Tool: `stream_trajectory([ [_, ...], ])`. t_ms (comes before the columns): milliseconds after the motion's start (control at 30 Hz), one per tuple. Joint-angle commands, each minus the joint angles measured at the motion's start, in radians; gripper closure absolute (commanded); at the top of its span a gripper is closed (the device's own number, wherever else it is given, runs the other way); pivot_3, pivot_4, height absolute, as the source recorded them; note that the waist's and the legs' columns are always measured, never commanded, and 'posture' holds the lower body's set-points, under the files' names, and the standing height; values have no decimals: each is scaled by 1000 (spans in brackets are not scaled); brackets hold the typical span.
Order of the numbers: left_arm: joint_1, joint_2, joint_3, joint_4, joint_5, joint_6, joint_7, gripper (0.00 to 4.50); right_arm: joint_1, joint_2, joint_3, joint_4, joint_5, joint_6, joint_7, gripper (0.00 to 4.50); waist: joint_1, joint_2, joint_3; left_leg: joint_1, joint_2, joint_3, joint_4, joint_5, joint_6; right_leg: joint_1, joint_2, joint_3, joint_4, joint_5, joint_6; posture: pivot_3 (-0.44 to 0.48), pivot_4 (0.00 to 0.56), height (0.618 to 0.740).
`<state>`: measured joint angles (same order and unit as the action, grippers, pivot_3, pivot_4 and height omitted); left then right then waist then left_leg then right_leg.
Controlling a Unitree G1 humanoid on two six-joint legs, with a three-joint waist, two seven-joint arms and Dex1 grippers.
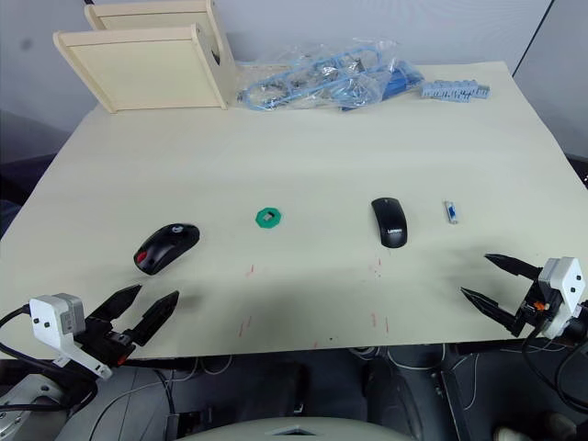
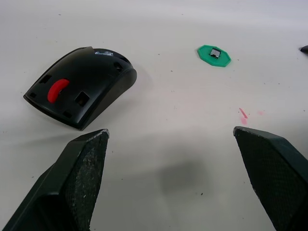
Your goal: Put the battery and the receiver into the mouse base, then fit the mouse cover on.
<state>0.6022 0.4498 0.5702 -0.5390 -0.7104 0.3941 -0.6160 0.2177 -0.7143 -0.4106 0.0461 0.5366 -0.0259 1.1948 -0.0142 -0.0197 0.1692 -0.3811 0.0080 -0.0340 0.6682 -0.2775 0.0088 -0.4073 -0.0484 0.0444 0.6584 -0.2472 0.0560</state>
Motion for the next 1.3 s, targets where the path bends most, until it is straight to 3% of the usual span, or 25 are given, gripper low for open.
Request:
stream_trajectory([
  [33, 8, 11, 19, -8, -13, -8, -15, 84, 3, -11, -28, -57, 19, 6, -9, 0, 0, 0, 0, 0, 0, 0, 0, 0, 0, 0, 0, 0, 0, 0, 0, 0, 150, 740],
  [333, -55, 69, 33, 39, -31, 7, -68, 84, -9, 2, 7, -260, 74, 109, -68, 0, 1, 0, 0, 0, 0, 0, 0, 0, 0, 0, 0, 0, 0, 0, 0, 0, 150, 740],
  [633, -190, 204, 43, 208, -6, -8, -172, 84, -45, -7, 54, -507, 216, 279, -126, 0, 1, 0, 0, 0, 0, -1, 0, 0, 0, 0, 0, -1, 1, 0, 0, 0, 150, 740],
  [733, -225, 272, 66, 304, -7, -18, -264, 84, -84, -6, 76, -555, 248, 310, -139, 0, -1, 0, 0, 0, 0, -1, 0, 0, 0, 0, 0, -1, 1, 0, 0, 0, 150, 740],
  [967, -366, 431, 43, 550, 24, -53, -487, 84, -48, -14, 57, -574, 267, 268, -38, 0, 5, -1, 0, -1, 0, -2, 0, 0, 0, 0, 0, -3, 0, 0, 0, 0, 150, 740],
  [1300, -552, 522, -57, 794, 122, -116, -665, 84, 113, 30, -15, -544, 246, 125, 80, 0, 1, -2, 0, -1, 0, -2, 0, 0, 0, 0, 0, -3, 2, 0, 0, 0, 150, 740],
])
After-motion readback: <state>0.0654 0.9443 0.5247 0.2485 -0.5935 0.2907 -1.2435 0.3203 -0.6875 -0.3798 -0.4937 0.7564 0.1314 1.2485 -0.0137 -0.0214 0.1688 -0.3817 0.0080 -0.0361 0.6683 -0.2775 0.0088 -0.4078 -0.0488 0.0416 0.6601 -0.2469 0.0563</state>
